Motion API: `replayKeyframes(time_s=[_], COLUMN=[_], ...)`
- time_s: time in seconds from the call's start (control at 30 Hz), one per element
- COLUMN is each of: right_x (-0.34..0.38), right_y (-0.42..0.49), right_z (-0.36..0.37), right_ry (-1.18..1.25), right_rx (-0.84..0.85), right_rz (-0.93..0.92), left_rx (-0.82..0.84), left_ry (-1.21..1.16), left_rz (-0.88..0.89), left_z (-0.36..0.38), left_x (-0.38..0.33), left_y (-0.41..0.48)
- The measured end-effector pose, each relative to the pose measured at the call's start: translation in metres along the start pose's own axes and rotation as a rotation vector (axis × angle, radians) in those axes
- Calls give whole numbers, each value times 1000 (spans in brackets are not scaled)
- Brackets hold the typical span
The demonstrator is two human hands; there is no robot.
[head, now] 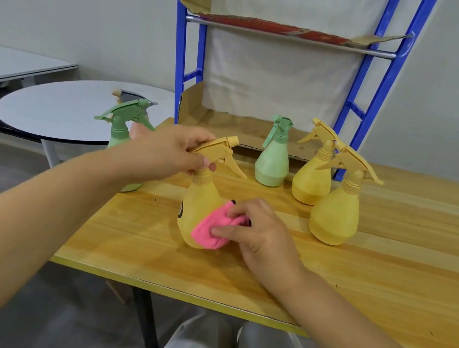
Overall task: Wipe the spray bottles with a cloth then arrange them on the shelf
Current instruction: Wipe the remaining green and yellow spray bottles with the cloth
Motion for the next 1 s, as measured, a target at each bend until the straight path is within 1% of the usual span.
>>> replayKeyframes(time_s=[0.1, 0.17, 0.2, 0.27, 0.33, 0.47, 0.63, 0.77, 0.87, 0.97, 1.0], right_x=[1, 3, 5, 10, 12, 9, 11, 10, 15, 23, 25], right_y=[20, 28, 29, 26, 20, 7, -11, -13, -14, -16, -18], right_z=[0, 5, 8, 12, 11, 1, -6, -5, -3, 0, 1], right_ry=[-4, 6, 16, 48, 120, 247, 310, 313, 272, 118, 62], right_rx=[-143, -210, -218, -164, -96, -35, -83, -164, -177, -160, -131], right_rz=[32, 73, 94, 144, 208, 346, 441, 541, 500, 335, 275], left_rx=[47, 46, 38, 30, 17, -64, -205, -252, -310, -382, -393], left_ry=[-246, -385, -428, -486, -520, -513, -520, -544, -596, -579, -569], left_rz=[-49, -74, -77, -71, -68, -86, -181, -316, -392, -470, -498], left_z=[0, 2, 3, 3, 2, 1, 2, 11, 17, 21, 21], left_x=[5, 10, 13, 17, 20, 27, 42, 55, 63, 71, 74], left_y=[-5, -10, -12, -16, -18, -21, -25, -35, -42, -43, -43])
Point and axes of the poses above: each hand's wrist, its own y-axis towards the middle knuckle, its own z-axis out of the palm, x = y × z, the point moved 1 cm from there along y, towards the middle knuckle, and after that the axes turned 13 degrees about -x, right-handed, at the moved point
